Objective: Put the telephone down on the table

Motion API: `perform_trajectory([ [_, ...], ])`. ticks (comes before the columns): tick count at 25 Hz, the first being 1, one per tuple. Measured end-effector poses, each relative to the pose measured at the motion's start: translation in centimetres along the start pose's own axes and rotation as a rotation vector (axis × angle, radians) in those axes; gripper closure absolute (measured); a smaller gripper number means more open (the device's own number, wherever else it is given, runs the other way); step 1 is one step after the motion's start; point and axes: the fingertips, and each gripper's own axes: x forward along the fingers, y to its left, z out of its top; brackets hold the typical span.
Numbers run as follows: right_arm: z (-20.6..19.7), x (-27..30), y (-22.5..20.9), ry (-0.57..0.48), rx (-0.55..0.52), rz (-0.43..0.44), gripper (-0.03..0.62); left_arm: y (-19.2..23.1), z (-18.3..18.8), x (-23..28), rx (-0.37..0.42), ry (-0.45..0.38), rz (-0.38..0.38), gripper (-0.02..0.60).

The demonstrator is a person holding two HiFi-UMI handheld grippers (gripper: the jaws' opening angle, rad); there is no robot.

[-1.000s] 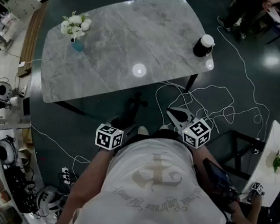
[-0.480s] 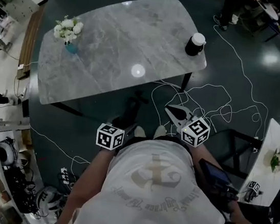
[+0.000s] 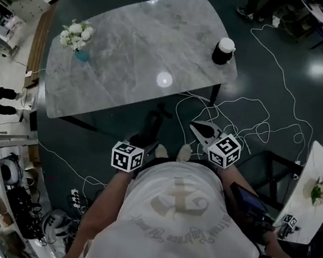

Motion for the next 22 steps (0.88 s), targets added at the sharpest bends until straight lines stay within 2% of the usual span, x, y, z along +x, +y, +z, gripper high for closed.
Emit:
perform_trajectory([
  [22, -0.6, -2.2, -2.7, 0.009, 0.012, 0.051, 0.579, -2.6, 1.8, 1.1, -0.017, -0.012, 0.060, 0.293],
])
